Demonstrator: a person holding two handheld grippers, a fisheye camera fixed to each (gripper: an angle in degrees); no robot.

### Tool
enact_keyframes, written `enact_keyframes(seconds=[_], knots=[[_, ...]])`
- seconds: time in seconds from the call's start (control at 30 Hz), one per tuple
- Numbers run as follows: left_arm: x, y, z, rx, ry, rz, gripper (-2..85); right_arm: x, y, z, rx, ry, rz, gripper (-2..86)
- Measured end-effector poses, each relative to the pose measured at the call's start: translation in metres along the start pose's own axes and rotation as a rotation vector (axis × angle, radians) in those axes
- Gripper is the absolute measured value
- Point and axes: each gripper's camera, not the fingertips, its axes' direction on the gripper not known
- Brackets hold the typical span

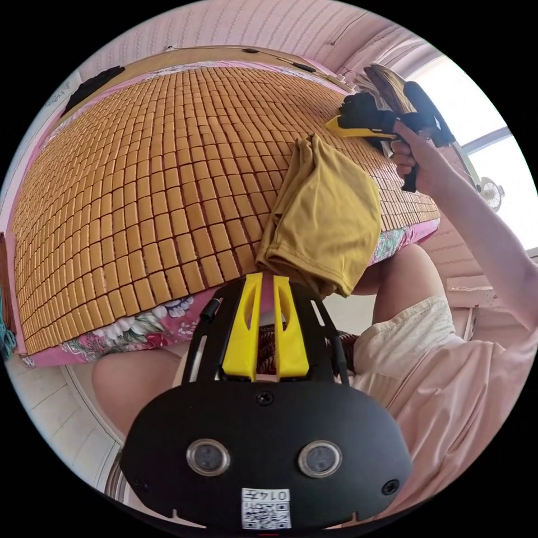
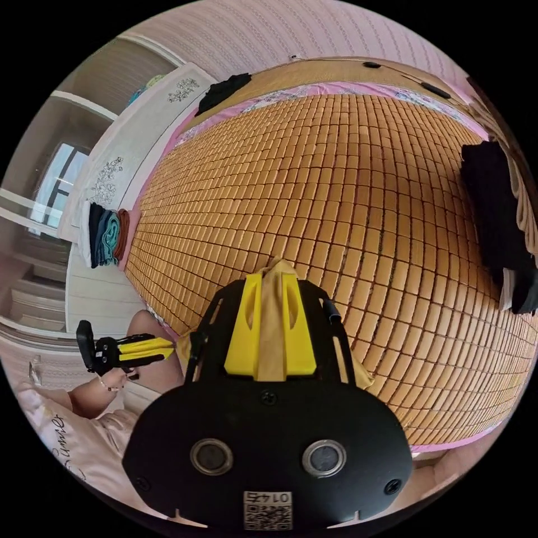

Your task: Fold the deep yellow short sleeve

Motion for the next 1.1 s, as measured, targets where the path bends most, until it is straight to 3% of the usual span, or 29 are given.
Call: enact_keyframes(seconds=[0.17,0.33,0.43,0.6,0.73,0.93,1.1], knots=[[0.005,-0.011,-0.034,0.090,0.039,0.034,8.2,-0.025,-0.019,0.063,-0.113,0.275,-0.234,11.7],[0.015,-0.034,-0.028,0.085,0.043,0.034,9.3,-0.052,-0.037,0.136,-0.203,0.316,-0.344,10.8],[0.024,-0.045,-0.014,-0.017,0.011,0.048,6.7,-0.062,-0.042,0.165,-0.192,0.272,-0.380,7.3],[0.027,-0.042,-0.038,0.022,0.029,0.051,1.7,-0.058,-0.054,0.191,-0.161,0.160,-0.310,2.8],[0.023,-0.036,-0.066,0.072,0.014,0.035,0.2,-0.079,-0.076,0.223,-0.169,0.160,-0.392,1.6],[-0.019,-0.037,-0.103,0.133,-0.014,-0.058,-0.2,-0.154,-0.153,0.327,-0.269,0.235,-0.600,0.9],[-0.104,-0.043,-0.142,0.222,-0.078,-0.169,-0.1,-0.250,-0.240,0.437,-0.294,0.288,-0.818,0.8]])
